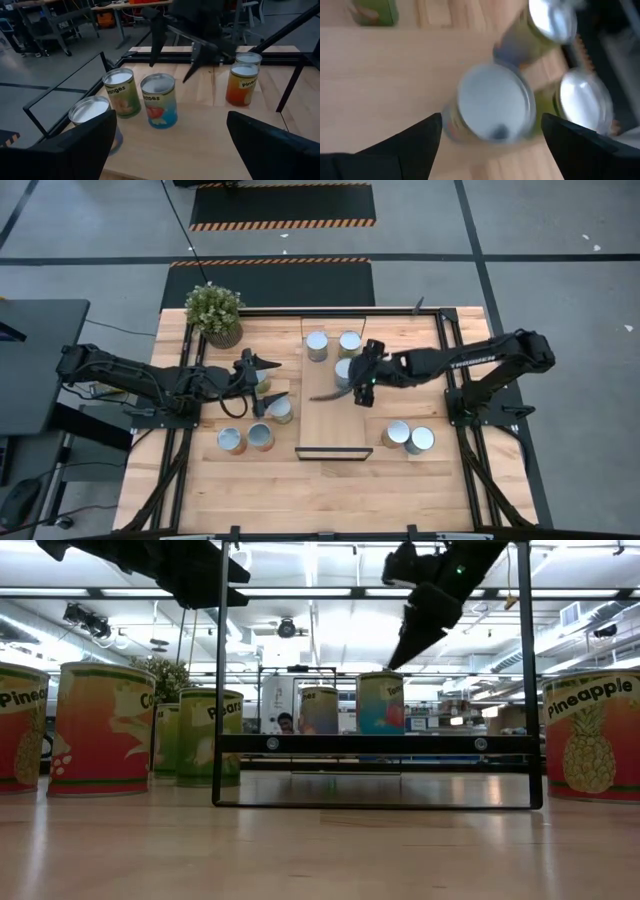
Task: Pick and place cans onto a shelf
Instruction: Put the canned tomatoes on the shelf
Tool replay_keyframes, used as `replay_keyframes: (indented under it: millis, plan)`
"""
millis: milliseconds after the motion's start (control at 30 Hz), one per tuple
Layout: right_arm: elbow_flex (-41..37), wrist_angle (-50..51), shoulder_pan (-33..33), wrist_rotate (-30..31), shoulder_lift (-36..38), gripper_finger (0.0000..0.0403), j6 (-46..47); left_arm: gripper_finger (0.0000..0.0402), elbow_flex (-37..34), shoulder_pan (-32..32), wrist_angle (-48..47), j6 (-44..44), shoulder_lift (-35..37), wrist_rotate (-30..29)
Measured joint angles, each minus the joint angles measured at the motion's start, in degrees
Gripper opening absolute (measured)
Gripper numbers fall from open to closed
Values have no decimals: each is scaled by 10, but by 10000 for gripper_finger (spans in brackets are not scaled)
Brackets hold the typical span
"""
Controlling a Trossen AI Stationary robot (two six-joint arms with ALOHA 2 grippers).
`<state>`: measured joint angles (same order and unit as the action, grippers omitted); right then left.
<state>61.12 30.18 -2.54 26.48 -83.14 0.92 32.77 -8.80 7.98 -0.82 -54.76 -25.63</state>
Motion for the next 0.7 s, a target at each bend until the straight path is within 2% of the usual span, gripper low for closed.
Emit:
replay_keyframes:
  millis: [233, 600, 700]
  plan:
    - [0, -55, -50, 137, -60, 349, -82, 385, 0, 0, 2, 0, 0, 0]
    - [0, -21, -36, 209, -64, 349, -103, 385, 0, 0, 2, 0, 0, 0]
    - [0, -8, -31, 210, -64, 349, -102, 385, 0, 0, 2, 0, 0, 0]
